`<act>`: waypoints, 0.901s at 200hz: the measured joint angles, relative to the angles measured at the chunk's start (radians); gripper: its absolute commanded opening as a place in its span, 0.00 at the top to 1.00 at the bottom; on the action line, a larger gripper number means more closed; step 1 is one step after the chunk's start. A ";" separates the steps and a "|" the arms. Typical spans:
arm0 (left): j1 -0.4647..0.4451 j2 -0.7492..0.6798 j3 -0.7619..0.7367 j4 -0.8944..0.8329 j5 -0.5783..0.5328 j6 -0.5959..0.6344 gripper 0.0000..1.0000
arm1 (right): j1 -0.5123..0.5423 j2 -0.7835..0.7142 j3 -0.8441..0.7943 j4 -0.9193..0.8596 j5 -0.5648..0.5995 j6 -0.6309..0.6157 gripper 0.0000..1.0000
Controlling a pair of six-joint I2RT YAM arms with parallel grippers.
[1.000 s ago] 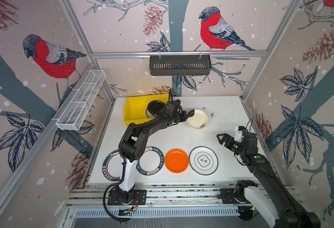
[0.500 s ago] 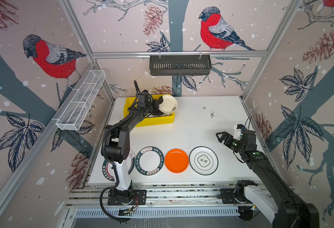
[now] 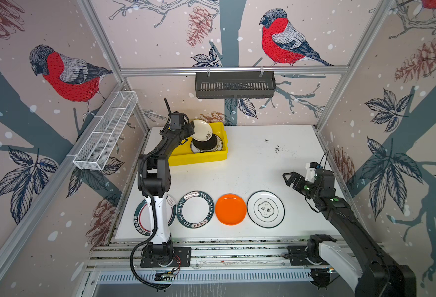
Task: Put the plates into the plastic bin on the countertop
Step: 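Carry the cream flower-print plate with the left gripper into the yellow bin, then open the left gripper and withdraw it while the right moves toward the white plate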
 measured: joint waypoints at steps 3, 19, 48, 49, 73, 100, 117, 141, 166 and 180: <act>0.000 0.004 0.004 -0.004 -0.001 0.005 1.00 | -0.001 0.000 0.000 0.000 0.002 0.000 0.03; -0.007 0.019 0.024 -0.011 -0.024 0.025 1.00 | -0.006 0.006 0.000 0.001 0.010 0.000 0.03; -0.032 0.060 0.059 -0.064 -0.100 0.068 1.00 | -0.009 0.037 0.011 0.000 0.014 -0.002 0.03; -0.033 0.061 0.059 -0.065 -0.100 0.068 1.00 | -0.009 0.040 0.012 0.000 0.014 -0.003 0.03; -0.049 0.060 0.052 -0.064 -0.122 0.088 1.00 | -0.013 0.077 0.037 -0.002 0.017 -0.009 0.03; -0.060 0.056 0.023 -0.045 -0.123 0.090 1.00 | -0.013 0.112 0.052 -0.005 0.014 -0.022 0.03; -0.066 0.067 0.037 -0.045 -0.123 0.093 1.00 | -0.013 0.120 0.052 -0.010 0.013 -0.022 0.03; -0.077 0.081 0.050 -0.061 -0.143 0.119 0.71 | -0.013 0.118 0.053 -0.016 0.010 -0.023 0.03; -0.084 0.080 0.016 -0.101 -0.155 0.119 0.69 | -0.013 0.106 0.053 -0.016 0.010 -0.023 0.03; -0.083 0.071 -0.008 -0.101 -0.157 0.119 0.67 | -0.013 0.101 0.053 -0.019 0.010 -0.023 0.03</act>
